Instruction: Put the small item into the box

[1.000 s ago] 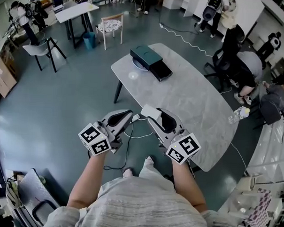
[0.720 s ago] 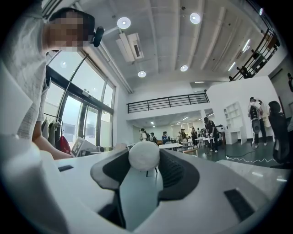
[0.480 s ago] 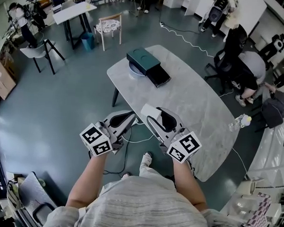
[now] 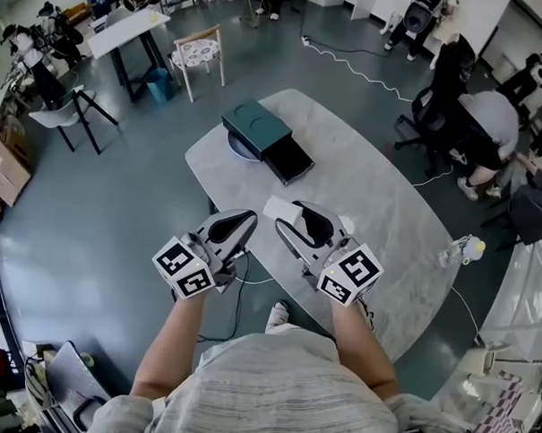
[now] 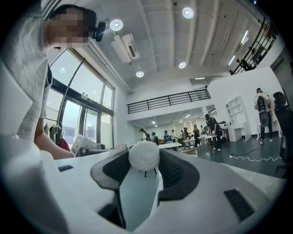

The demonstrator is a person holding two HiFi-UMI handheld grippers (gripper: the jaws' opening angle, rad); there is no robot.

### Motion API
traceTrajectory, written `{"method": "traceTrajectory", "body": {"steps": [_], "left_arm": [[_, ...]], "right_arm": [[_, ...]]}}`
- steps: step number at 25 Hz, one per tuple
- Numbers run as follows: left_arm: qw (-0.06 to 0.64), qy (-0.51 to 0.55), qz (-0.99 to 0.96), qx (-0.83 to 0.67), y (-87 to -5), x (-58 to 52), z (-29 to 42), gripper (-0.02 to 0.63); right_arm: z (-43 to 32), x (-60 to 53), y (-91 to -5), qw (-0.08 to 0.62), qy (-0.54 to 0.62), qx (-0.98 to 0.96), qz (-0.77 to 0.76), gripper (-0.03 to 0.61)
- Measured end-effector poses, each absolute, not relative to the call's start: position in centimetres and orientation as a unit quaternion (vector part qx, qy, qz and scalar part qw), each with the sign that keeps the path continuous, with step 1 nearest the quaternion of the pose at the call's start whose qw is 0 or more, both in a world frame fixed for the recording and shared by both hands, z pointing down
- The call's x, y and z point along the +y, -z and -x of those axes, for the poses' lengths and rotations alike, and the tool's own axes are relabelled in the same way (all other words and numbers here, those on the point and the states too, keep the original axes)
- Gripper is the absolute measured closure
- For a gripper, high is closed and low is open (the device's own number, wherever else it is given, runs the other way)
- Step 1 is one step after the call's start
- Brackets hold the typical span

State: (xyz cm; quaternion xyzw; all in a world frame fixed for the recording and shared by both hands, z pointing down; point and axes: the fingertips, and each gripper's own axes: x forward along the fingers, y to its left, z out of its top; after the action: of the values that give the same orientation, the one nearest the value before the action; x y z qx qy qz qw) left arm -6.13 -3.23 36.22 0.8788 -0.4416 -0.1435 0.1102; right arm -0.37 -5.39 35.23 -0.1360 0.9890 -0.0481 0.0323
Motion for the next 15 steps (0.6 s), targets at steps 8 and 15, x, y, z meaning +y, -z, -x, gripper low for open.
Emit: {"method": "traceTrajectory", "body": {"steps": [8, 15], "left_arm": [[0.113, 0.135, -0.877, -0.447, -36.6, -8.0, 5.7, 0.592], [0.116, 0.121, -0.890, -0.424, -37.3, -10.7, 5.3, 0.592]], "right_arm": [[-0.5, -10.3, -35.8, 0.031, 0.054, 0.988, 0.140, 0.377], [-0.3, -13.4, -36.8, 0.023, 0.060, 0.984, 0.166, 0.377]]}}
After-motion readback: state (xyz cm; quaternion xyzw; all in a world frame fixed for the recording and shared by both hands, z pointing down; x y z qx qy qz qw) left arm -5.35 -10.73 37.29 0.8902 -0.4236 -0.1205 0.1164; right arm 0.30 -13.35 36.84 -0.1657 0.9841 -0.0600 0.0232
